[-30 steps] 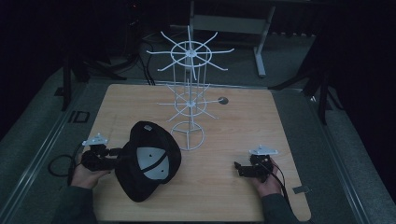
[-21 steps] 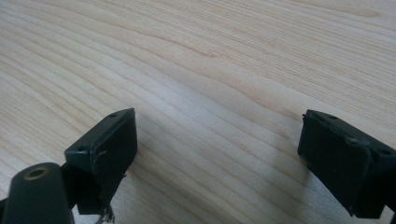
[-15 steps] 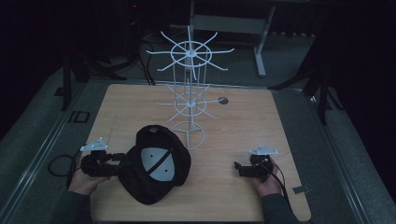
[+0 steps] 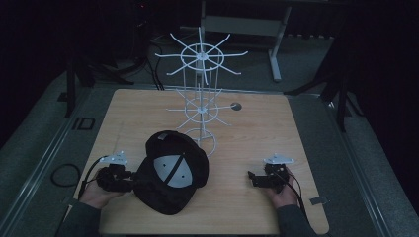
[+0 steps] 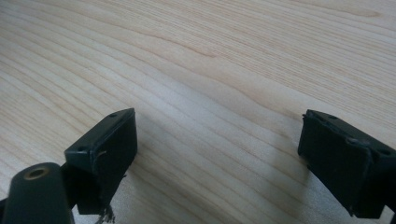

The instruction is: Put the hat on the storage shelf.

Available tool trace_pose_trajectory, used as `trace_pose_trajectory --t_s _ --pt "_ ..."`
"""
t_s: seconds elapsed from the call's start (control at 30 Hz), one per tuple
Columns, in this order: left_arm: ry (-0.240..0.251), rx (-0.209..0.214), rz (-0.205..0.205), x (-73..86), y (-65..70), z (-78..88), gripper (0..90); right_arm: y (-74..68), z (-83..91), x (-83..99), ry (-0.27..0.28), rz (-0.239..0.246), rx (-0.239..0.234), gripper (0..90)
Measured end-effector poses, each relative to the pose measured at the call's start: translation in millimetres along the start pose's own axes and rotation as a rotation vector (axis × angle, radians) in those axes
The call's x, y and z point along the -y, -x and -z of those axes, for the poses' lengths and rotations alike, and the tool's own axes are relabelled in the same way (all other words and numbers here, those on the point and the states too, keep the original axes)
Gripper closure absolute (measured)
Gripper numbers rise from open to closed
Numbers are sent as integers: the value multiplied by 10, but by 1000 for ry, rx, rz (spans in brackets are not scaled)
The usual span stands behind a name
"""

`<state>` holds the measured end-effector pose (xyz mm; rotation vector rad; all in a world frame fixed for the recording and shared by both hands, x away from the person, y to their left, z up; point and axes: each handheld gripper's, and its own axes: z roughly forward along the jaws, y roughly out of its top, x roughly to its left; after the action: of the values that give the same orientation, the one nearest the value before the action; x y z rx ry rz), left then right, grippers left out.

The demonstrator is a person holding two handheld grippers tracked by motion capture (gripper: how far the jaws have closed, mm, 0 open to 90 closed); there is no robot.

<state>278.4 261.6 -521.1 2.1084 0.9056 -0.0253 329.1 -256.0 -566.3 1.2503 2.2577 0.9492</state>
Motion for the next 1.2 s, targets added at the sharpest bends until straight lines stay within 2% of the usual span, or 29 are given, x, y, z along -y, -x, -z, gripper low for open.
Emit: trace_pose_trajectory --t_s 0.07,0.23,0.4,0.53,0.67,0.9,1.0,1.03,1.1,1.2 --pt "8 -1 10 20 -7 37 643 1 0 0 0 1 0 117" --pt "38 -37 42 130 -38 181 693 0 0 0 0 0 0 117" --pt "80 -108 103 237 -93 297 713 0 0 0 0 0 0 117" --pt "134 -181 143 222 -111 343 733 0 0 0 0 0 0 117" --pt "176 -222 181 188 -110 365 765 1 -1 0 1 2 0 116" --pt "186 -261 211 134 -69 388 831 0 0 0 0 0 0 116" --pt "179 -292 204 122 -50 372 859 0 0 0 0 0 0 117" --pt "180 -316 211 114 -41 366 862 0 0 0 0 0 0 117" --pt "190 -342 223 108 -45 374 863 0 0 0 0 0 0 117" --pt "198 -370 216 96 -34 377 864 0 0 0 0 0 0 116"
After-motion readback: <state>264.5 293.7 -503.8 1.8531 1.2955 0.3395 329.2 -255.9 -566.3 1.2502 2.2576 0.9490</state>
